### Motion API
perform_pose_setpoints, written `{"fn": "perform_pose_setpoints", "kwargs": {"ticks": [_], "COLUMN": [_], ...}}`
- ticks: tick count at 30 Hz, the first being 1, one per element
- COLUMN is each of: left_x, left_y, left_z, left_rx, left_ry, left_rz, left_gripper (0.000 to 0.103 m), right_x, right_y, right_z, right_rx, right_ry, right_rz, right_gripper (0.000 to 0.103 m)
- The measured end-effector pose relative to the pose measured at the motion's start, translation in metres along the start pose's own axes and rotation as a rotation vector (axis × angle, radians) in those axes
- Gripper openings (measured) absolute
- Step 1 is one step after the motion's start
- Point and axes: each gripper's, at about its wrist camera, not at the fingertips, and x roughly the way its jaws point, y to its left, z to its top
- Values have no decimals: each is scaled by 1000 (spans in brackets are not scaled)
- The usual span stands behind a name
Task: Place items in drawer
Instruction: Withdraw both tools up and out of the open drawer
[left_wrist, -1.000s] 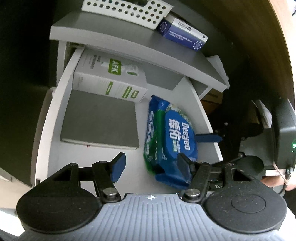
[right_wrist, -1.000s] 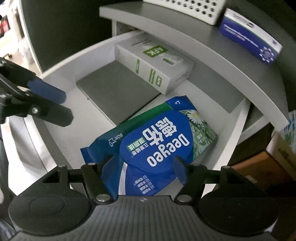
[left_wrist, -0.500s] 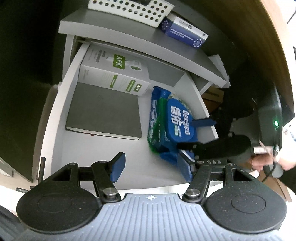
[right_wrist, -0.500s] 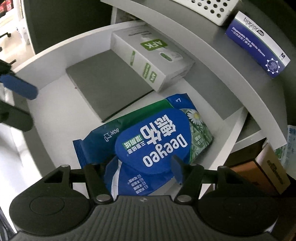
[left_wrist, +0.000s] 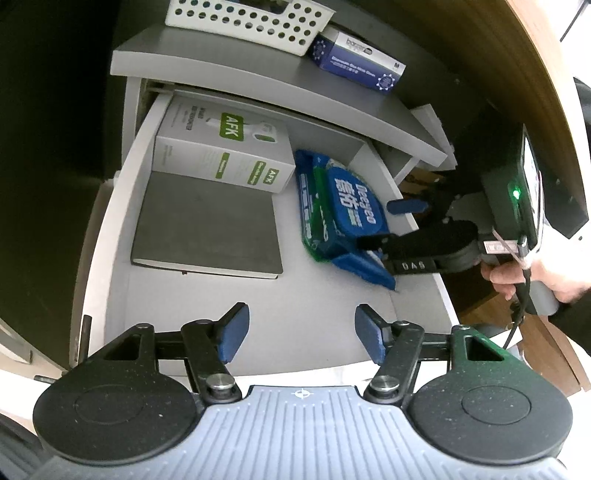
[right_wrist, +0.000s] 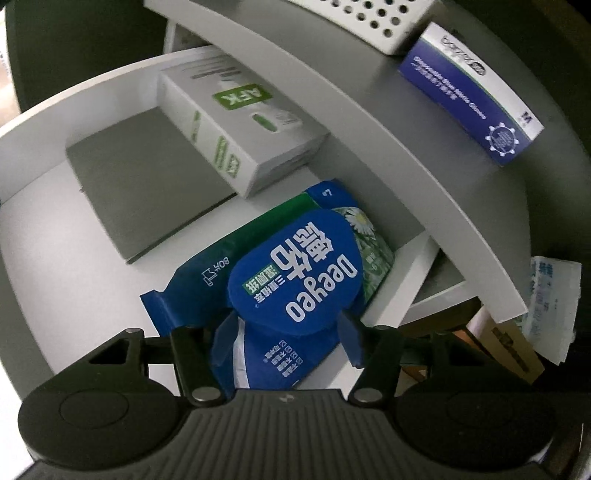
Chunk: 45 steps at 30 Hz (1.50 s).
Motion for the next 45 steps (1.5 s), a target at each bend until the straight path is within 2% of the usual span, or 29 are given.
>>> {"fn": "perform_pose_setpoints", "kwargs": {"ticks": [5,13,17,25,31,35,45], "left_x": [1,2,3,2,-2,-2,-4], "left_y": [-1,-1,-2,2,-2,-4,-2], "left_z": [0,0,0,4,5,4,2], "left_rx": [14,17,26,-24,-5,-2,-4], "left_ry": [5,15,21,9,-5,-4,-11], "left_rz": [3,10,19,0,-3,-7,-3], "left_gripper": [66,66,68,71,74,74,74], "right_x": [5,7,0,-26,-50,-44,-23], "right_y": [-6,-13,-16,-15,-7,-12,-31], "right_z": [-1,-4,-7,-15,-22,-20,-12], "right_rx": [25,64,85,149,222,260,404], "right_ry": [-20,-39,-55,-94,-124,-124,-123], "right_rz": [-26,-13,13,82,127,114,156], "right_gripper": [65,65,65,65,66,66,67]}}
